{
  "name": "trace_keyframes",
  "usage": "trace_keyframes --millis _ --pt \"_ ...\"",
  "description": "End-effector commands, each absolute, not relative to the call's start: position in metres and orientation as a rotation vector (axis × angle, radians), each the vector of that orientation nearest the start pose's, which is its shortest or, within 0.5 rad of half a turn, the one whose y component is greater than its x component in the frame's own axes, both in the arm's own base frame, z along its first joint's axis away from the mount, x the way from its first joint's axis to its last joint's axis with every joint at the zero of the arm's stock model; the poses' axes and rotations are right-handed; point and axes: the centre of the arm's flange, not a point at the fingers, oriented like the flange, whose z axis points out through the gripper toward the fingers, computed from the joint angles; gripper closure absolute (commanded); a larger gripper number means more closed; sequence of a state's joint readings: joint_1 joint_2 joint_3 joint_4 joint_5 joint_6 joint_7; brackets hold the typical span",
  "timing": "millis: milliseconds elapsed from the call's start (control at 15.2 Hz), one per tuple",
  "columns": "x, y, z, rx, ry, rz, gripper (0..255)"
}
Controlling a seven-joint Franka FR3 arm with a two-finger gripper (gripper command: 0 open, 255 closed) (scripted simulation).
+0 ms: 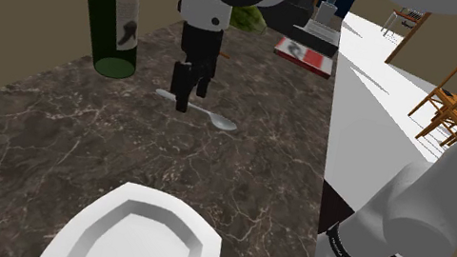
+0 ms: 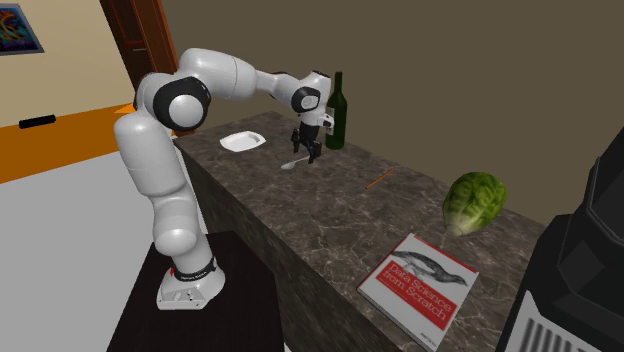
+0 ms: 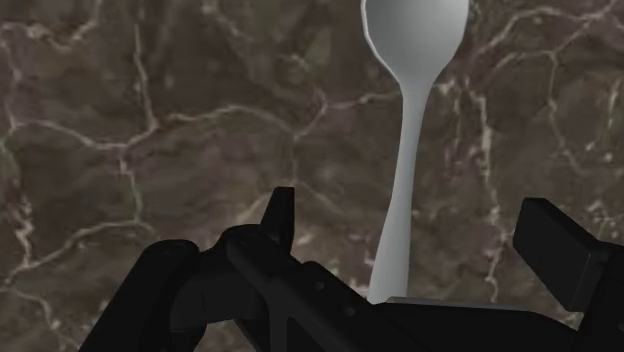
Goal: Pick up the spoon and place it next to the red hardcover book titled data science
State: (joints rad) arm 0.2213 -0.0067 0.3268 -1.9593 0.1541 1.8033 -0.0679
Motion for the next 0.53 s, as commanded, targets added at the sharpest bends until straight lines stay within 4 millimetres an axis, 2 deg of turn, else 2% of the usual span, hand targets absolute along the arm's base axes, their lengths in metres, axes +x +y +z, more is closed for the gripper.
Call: trace_keyframes --millis 0,198,264,462 --pt "0.4532 0.2921 0.4643 -2.903 -0.849 0.272 0" --pt "0.4532 0.2921 0.4644 -2.903 -0.849 0.272 0" --pt "0.4532 0.2921 0.4644 -2.903 -0.849 0.272 255" --pt "0.4534 0.292 0.4644 -2.903 -0.849 0.272 255"
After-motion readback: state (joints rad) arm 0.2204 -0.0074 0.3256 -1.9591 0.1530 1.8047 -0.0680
